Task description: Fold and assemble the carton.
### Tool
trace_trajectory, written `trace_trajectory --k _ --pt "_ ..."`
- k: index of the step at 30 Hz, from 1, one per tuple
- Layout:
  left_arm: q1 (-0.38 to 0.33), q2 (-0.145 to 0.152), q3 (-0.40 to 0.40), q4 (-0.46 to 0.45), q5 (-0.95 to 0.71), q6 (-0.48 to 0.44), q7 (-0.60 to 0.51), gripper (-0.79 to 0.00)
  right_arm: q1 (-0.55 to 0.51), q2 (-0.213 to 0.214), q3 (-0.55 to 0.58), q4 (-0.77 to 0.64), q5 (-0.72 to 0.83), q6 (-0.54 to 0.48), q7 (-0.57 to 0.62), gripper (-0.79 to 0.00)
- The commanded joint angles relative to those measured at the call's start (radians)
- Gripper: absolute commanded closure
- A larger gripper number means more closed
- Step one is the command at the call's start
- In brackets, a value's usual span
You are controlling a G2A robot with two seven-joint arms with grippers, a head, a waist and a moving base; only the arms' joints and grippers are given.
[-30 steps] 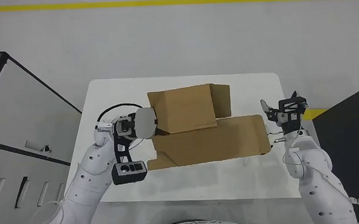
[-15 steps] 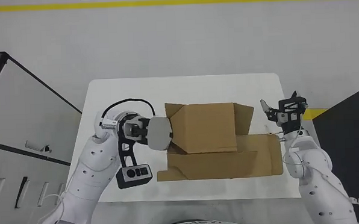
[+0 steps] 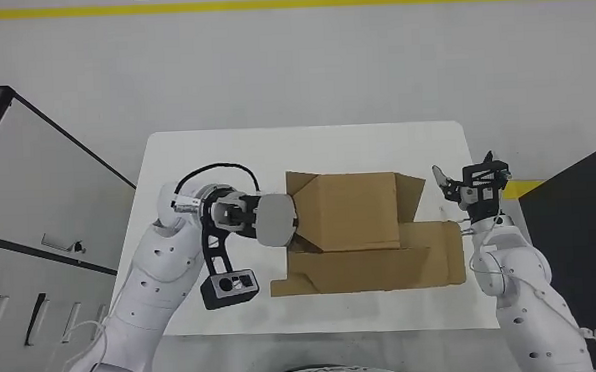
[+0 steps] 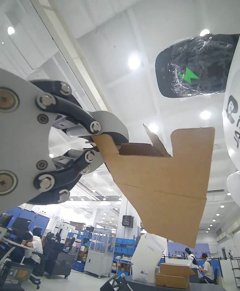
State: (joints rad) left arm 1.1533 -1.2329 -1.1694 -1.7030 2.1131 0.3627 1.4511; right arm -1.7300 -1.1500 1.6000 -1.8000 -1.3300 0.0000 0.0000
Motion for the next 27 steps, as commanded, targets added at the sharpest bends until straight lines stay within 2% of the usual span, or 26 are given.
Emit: trace_trajectory --k 1,9,16,25,27 --pt "-0.016 0.002 -0.009 0.02 0.029 0.004 0.002 0.0 0.0 0.0 0.0 0.0 0.0 0.0 0.0 -0.785" --pt "-0.06 0.003 -0.041 0.088 0.073 -0.017 0.023 0.0 0.0 0.0 0.0 0.0 0.0 0.0 0.0 -0.785" --pt "-0.084 -0.01 -0.033 0.126 0.078 -0.012 0.018 0.0 0.0 0.0 0.0 0.0 0.0 0.0 0.0 -0.785" --pt "-0.085 -0.011 -0.031 0.127 0.079 -0.012 0.019 0.0 0.0 0.0 0.0 0.0 0.0 0.0 0.0 -0.785" --pt "-0.085 -0.008 -0.021 0.112 0.124 -0.019 0.026 0.0 0.0 0.0 0.0 0.0 0.0 0.0 0.0 -0.785"
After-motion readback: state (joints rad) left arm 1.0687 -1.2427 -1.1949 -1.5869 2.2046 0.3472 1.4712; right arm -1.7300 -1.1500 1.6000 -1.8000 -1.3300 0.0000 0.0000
